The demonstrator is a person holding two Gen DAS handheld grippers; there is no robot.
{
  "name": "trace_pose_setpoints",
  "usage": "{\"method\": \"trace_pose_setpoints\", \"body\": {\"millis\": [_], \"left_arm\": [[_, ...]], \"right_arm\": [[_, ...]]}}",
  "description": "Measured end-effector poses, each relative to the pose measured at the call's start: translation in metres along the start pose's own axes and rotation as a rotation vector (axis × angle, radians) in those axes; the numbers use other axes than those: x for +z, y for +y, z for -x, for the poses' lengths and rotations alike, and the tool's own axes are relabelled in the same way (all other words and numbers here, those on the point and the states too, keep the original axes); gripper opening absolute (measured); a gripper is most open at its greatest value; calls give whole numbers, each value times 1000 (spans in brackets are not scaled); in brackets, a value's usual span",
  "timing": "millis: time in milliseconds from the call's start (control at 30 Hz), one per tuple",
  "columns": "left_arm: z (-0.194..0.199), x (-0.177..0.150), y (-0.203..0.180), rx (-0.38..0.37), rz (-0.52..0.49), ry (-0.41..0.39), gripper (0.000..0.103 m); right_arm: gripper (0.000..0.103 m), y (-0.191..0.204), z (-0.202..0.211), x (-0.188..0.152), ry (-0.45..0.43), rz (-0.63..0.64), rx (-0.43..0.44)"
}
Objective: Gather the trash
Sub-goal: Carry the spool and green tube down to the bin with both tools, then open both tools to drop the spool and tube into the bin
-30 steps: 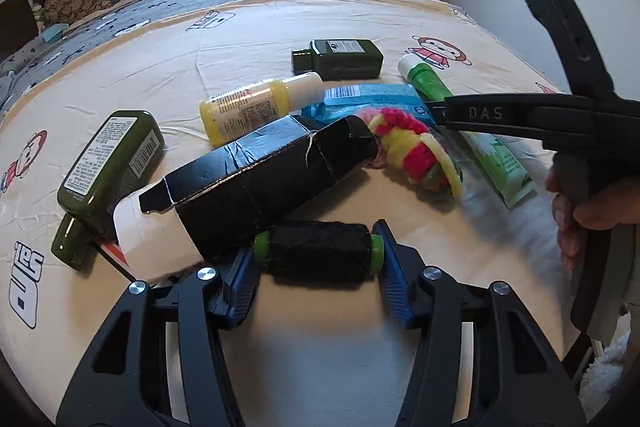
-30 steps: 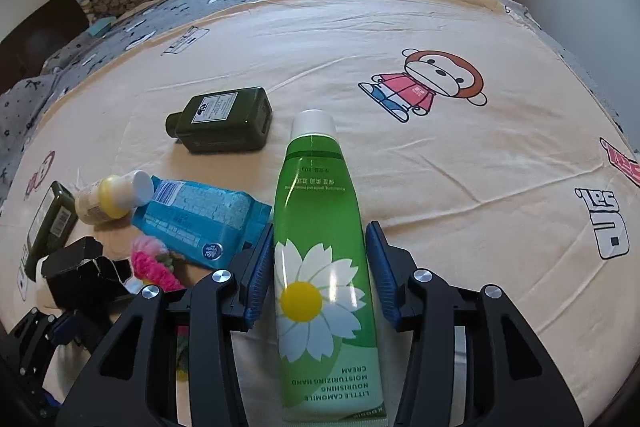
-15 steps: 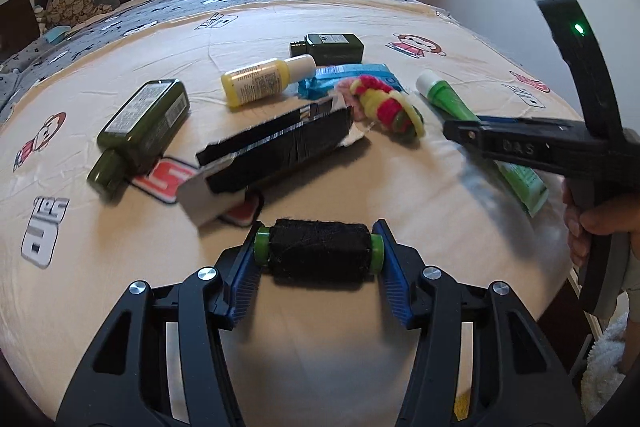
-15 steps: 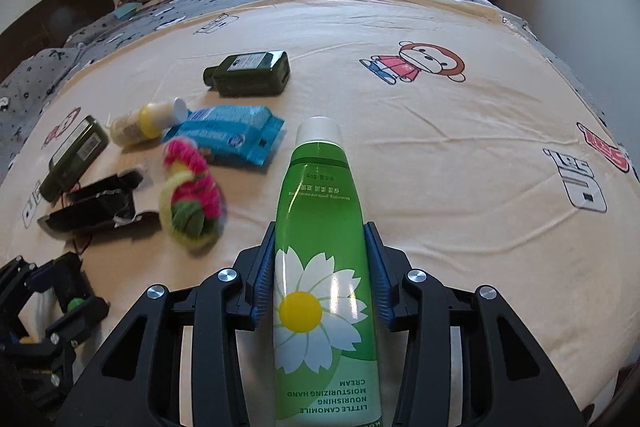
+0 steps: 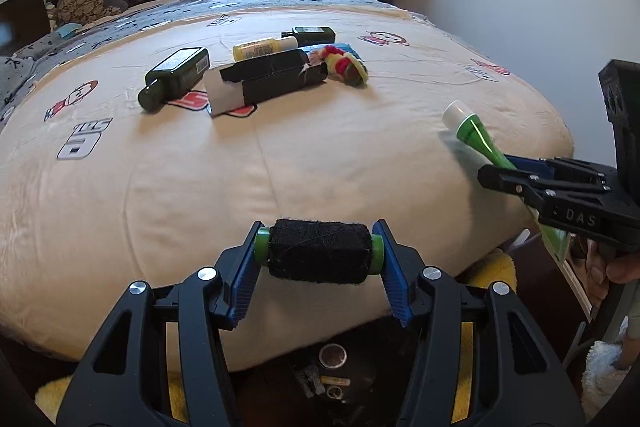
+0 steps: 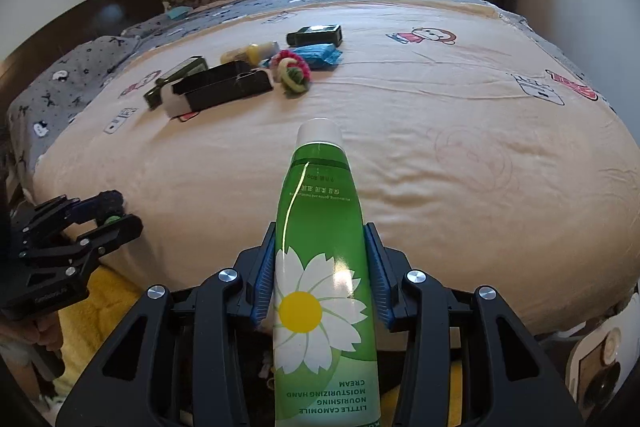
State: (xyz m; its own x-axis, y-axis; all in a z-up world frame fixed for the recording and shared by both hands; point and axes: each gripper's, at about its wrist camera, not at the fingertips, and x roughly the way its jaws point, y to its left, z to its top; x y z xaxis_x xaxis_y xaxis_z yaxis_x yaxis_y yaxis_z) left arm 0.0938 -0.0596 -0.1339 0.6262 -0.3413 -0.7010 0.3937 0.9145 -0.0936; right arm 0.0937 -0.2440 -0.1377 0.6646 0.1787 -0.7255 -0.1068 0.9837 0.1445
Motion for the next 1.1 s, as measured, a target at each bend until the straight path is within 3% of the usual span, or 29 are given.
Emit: {"method": "trace_pose_setpoints", "body": {"millis": [133,267,400,733,967,1100], "left_arm": [[18,-21,-10,-15,-32,7,52],[19,-45,-16,-20,-44,53,52],[-6,-75,-11,-7,-9,159,52],[-66,-125,-1,-78,48,397,52],[-94,-151,-2,-105,58,542,52],[-101,-159,-4,-106,62,581,52]], "right_arm": [[42,27,28,-30,-3,63,55],[42,41,32,-58,51,77,91],[42,38,6,-86,163,40,87],[42,44,-64,-146,419,-71,141],[42,41,-92,-159,482,-147,129],[43,41,-96,-158,488,-165,110]]}}
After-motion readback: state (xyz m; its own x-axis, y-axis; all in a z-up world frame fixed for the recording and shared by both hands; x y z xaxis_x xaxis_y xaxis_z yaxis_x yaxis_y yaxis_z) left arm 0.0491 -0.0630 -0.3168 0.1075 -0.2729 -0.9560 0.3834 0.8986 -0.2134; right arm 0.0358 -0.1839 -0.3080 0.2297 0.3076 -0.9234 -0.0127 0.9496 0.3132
